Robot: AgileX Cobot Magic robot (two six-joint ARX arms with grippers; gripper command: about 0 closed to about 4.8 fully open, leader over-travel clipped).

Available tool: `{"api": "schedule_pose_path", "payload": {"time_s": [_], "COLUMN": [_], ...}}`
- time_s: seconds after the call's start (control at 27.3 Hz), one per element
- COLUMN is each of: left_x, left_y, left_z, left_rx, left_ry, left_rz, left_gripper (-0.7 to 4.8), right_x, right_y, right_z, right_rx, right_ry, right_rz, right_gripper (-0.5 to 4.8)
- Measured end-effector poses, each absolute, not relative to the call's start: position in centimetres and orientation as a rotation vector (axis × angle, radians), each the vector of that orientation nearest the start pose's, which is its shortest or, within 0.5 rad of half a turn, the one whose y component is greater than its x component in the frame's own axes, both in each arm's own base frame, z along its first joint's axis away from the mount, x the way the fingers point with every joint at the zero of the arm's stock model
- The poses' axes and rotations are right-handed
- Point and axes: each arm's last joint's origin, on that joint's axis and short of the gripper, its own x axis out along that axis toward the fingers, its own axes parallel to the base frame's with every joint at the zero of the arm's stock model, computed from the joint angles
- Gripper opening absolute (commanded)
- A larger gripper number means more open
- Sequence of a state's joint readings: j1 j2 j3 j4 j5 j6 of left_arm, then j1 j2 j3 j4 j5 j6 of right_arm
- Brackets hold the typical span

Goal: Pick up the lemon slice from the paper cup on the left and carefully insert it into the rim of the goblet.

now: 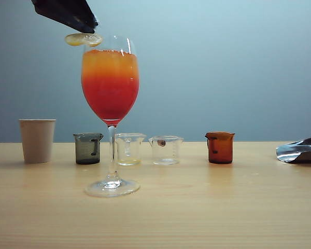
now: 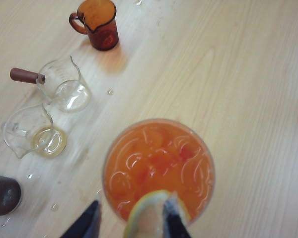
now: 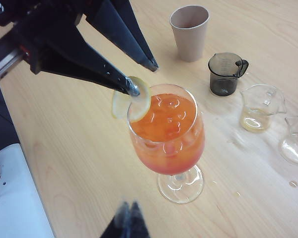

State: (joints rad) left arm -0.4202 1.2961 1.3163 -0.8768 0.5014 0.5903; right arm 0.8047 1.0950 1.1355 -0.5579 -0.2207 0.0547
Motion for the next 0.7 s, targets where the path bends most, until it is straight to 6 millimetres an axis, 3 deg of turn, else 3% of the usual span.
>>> {"api": "schedule_pose_path", "payload": {"time_s": [0.26, 0.44, 0.7], "left_x": [22.5, 22.4, 22.4], "left_y": [-11.6, -11.6, -11.6], "left_z": [35.4, 37.1, 37.0], "left_rx": [0.459, 0.456, 0.454], "left_ry": [0.600, 0.544, 0.550], "left_rz": [-1.098, -1.085, -1.085], "left_gripper": [1.62, 1.61, 1.62], "right_x": [15.1, 15.1, 15.1], "right_y": [16.6, 16.6, 16.6], "right_z": [36.1, 36.1, 36.1], "right_rx": [-0.107, -0.106, -0.106], "right_ry": [0.544, 0.545, 0.545], "right_rz": [0.986, 0.987, 0.990], "right_gripper": [-0.09, -0.09, -0.09]}}
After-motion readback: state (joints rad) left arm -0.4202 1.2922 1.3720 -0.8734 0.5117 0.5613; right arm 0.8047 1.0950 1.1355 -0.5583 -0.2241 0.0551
